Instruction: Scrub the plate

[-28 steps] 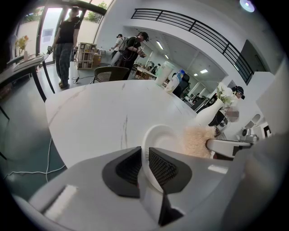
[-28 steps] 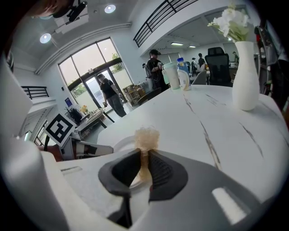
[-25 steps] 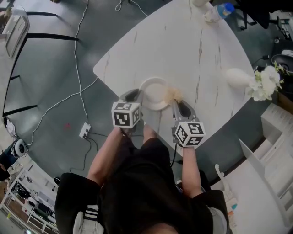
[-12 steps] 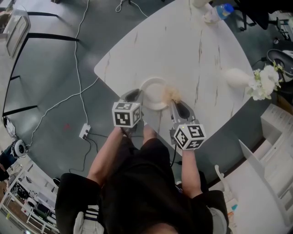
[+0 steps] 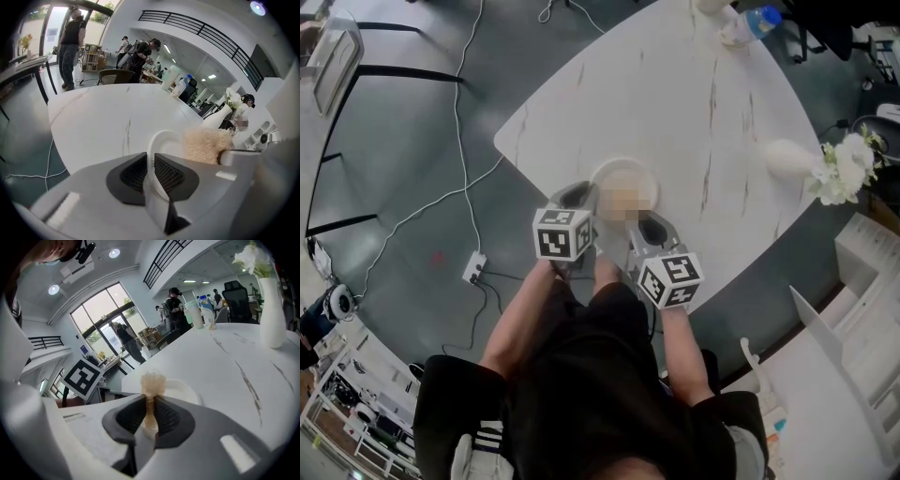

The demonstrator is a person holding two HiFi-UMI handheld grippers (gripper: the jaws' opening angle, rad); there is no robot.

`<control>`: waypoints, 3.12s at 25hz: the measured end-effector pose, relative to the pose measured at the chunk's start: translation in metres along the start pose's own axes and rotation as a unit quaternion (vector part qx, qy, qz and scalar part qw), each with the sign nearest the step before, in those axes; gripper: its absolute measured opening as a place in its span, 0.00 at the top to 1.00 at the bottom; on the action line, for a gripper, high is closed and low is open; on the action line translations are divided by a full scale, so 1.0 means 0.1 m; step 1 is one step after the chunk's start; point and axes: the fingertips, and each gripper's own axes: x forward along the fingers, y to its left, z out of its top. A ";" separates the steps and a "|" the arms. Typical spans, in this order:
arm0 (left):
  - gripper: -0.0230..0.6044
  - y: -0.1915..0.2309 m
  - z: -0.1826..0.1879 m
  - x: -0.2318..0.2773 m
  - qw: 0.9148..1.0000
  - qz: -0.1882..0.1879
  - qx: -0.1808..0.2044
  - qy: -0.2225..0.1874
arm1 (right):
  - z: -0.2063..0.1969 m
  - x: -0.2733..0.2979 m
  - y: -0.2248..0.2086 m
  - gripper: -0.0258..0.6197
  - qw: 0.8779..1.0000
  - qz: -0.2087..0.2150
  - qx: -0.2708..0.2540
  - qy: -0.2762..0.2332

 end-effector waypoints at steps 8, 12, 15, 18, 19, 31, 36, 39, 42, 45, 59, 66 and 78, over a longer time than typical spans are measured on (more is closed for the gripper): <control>0.88 -0.01 -0.02 -0.01 1.000 0.000 -0.002 -0.002 | -0.23 0.11 0.06 0.88 0.999 0.011 0.020 0.025; 0.88 -0.02 -0.03 -0.01 1.000 0.000 -0.003 -0.002 | -0.30 0.12 0.03 0.88 0.999 0.013 0.038 0.031; 0.88 -0.03 -0.03 0.00 1.000 0.000 -0.003 -0.003 | -0.31 0.11 0.01 0.88 0.999 0.011 0.039 0.031; 0.88 -0.03 -0.03 0.00 1.000 0.001 -0.001 -0.003 | -0.32 0.10 -0.02 0.88 0.999 0.008 0.037 0.031; 0.88 -0.03 -0.03 -0.01 1.000 0.001 0.000 -0.003 | -0.32 0.10 -0.02 0.88 0.999 0.006 0.036 0.031; 0.88 -0.04 -0.04 0.00 1.000 0.002 0.002 -0.002 | -0.36 -0.06 -0.18 0.88 0.999 -0.012 0.037 0.030; 0.88 -0.05 -0.04 0.00 1.000 0.003 0.003 -0.003 | -0.37 -0.15 -0.24 0.88 0.999 -0.019 0.037 0.029; 0.88 -0.05 -0.04 0.00 1.000 0.002 0.003 -0.002 | -0.37 -0.20 -0.28 0.88 0.999 -0.024 0.036 0.029; 0.88 -0.06 -0.05 0.00 1.000 0.002 0.004 -0.001 | -0.38 -0.25 -0.33 0.88 0.998 -0.028 0.040 0.027; 0.88 -0.07 -0.05 0.00 1.000 0.002 0.005 0.000 | -0.38 -0.30 -0.37 0.88 0.998 -0.033 0.044 0.025; 0.88 -0.08 -0.05 -0.01 1.000 0.004 0.002 -0.003 | -0.34 -0.48 -0.53 0.88 0.997 -0.058 0.048 0.010; 0.70 -0.15 -0.04 -0.04 1.000 -0.013 0.005 -0.007 | -0.30 -0.48 -0.45 0.88 0.998 -0.051 0.049 0.002; 0.59 -0.21 -0.07 -0.15 1.000 -0.021 0.013 -0.006 | -0.27 -0.54 -0.36 0.88 0.998 -0.051 0.046 -0.011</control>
